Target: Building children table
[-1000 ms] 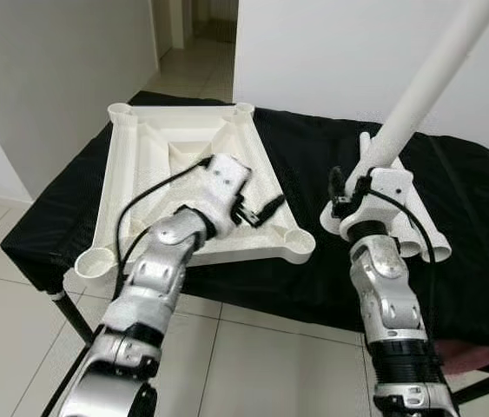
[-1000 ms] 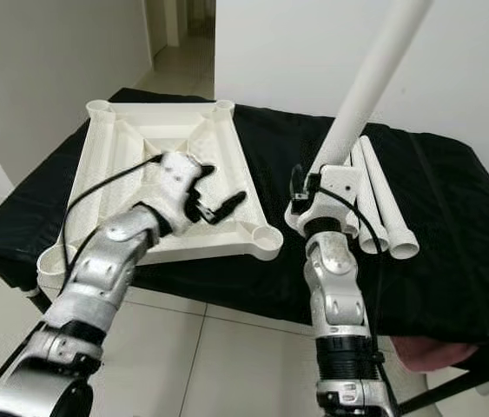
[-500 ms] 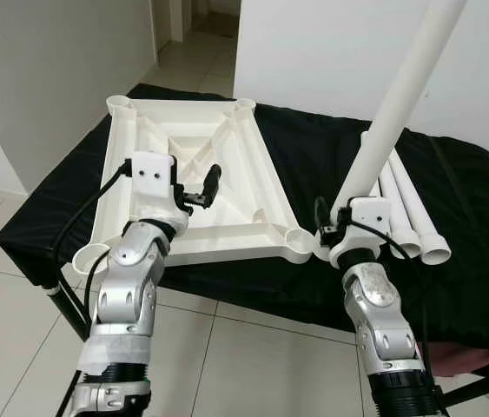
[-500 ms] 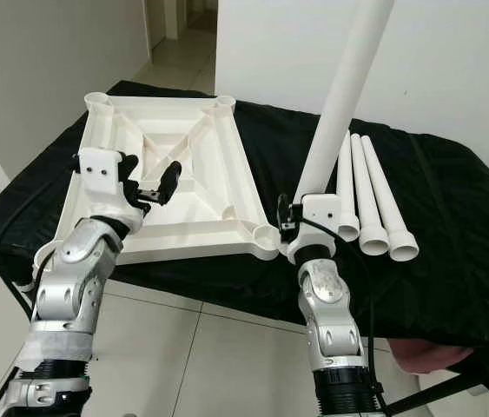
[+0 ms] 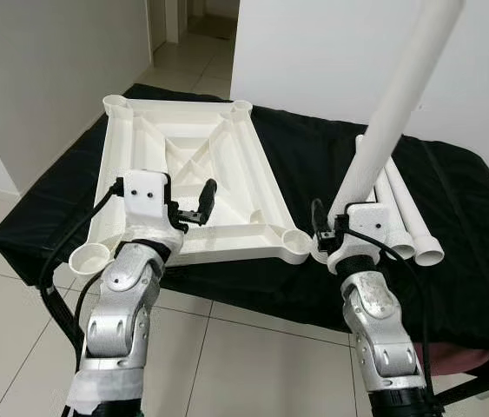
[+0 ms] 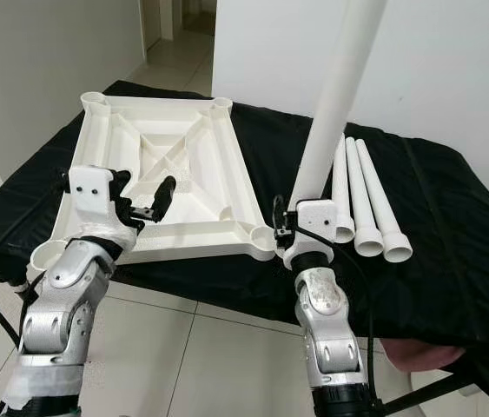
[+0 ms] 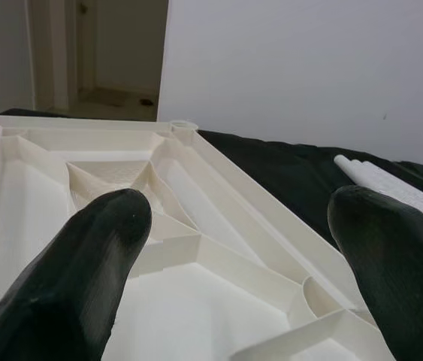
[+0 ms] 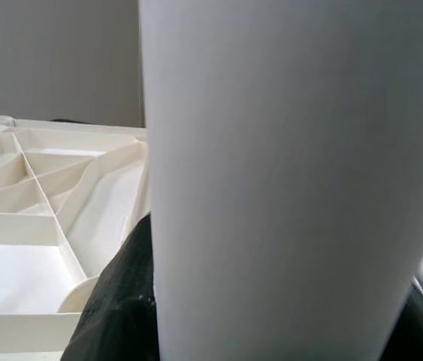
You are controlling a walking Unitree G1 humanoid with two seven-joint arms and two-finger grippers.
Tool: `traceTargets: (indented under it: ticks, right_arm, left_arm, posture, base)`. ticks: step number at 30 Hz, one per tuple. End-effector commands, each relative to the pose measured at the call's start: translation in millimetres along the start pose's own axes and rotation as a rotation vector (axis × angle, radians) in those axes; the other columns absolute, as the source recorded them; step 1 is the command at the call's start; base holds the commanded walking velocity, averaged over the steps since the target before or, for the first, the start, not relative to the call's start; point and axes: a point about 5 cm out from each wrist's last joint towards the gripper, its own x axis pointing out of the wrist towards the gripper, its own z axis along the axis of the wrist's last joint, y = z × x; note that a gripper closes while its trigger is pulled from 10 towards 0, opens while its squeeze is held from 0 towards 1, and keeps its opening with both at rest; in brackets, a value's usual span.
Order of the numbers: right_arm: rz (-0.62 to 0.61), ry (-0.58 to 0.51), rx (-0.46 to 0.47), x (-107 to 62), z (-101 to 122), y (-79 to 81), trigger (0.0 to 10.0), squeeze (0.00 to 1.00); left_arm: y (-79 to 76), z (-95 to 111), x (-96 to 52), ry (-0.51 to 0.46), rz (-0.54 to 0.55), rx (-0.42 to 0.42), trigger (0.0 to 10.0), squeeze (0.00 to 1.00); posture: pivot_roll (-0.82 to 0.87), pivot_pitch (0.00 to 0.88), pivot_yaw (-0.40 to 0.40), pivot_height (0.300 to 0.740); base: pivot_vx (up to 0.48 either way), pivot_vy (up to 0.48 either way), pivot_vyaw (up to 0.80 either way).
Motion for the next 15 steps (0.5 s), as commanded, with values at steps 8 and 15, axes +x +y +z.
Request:
traceTargets:
  ticks: [8, 15]
  right_arm:
    - [-0.003, -0.035, -0.006, -1.0, 6, -2.5, 10.0, 0.0]
    - [-0.035, -0.017, -0.038, 6.9, 6, -11.2, 10.0, 0.0]
  left_arm:
    - [-8.1, 1, 2.7, 0.015, -0.052, -0.012, 10.0, 0.0]
    - [9.8, 7, 4.9, 0.014, 0.039, -0.048, 10.0, 0.0]
  posture:
    - [0.0, 0.0, -0.091, 0.74]
    - [-0.02, 0.0, -0.069, 0.74]
  base:
    - [0.0, 0.0, 0.0]
    - [0.0, 0.0, -0.28]
